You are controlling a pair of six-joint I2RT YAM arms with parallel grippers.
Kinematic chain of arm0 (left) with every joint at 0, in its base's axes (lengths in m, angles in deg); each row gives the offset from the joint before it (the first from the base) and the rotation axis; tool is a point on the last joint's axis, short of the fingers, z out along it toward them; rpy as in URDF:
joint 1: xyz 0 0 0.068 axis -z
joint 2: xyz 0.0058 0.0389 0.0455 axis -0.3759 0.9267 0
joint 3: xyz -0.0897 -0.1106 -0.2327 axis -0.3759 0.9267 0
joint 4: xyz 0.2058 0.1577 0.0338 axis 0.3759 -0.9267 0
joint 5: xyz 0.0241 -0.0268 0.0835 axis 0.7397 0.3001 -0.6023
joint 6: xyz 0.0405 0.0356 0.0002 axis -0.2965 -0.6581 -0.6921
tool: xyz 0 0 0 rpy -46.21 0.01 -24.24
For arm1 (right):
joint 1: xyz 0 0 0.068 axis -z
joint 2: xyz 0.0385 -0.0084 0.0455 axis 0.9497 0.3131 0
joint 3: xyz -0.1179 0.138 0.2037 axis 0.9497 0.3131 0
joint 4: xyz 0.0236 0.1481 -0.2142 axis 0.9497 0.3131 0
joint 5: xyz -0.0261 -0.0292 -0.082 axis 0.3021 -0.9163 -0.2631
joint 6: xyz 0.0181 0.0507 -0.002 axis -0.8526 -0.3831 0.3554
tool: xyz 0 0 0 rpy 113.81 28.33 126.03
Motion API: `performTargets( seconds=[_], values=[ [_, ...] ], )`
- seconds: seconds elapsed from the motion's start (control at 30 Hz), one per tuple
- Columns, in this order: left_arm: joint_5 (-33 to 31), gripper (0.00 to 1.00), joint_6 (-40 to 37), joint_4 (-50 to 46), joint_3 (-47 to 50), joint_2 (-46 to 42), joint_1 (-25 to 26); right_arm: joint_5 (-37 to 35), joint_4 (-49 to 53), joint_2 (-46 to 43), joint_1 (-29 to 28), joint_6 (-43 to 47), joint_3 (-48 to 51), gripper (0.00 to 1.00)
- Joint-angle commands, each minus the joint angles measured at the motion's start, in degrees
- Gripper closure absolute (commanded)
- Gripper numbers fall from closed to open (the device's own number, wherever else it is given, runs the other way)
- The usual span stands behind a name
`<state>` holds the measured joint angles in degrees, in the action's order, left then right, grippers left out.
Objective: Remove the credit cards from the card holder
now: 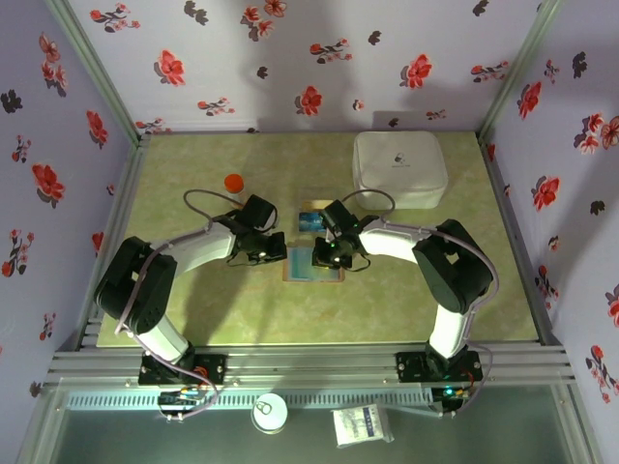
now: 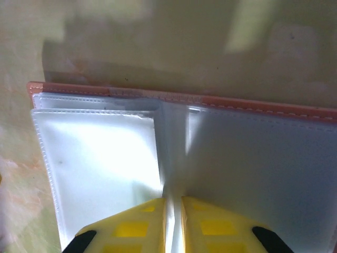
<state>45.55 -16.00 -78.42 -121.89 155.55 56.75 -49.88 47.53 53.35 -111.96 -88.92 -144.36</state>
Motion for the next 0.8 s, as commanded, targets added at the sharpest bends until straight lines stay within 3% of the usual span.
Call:
performTargets(
  seconds=[0.0,0.33,0.77],
  values=[
    [1.58,0.95,2.94,1.80,1.57,-1.84,0.10,0.56,-0.96,-1.77,0.41,-1.16,1.71,0.86],
    [10.12,0.81,14.96,21.73,8.81,-1.74,0.39,0.74,-2.20,-2.57,0.43,-1.71,2.88,0.86],
    [11.08,0.73,16.33,25.11,9.57,0.97,2.05,0.87,-1.77,-2.51,0.63,-1.64,2.75,0.86]
  ],
)
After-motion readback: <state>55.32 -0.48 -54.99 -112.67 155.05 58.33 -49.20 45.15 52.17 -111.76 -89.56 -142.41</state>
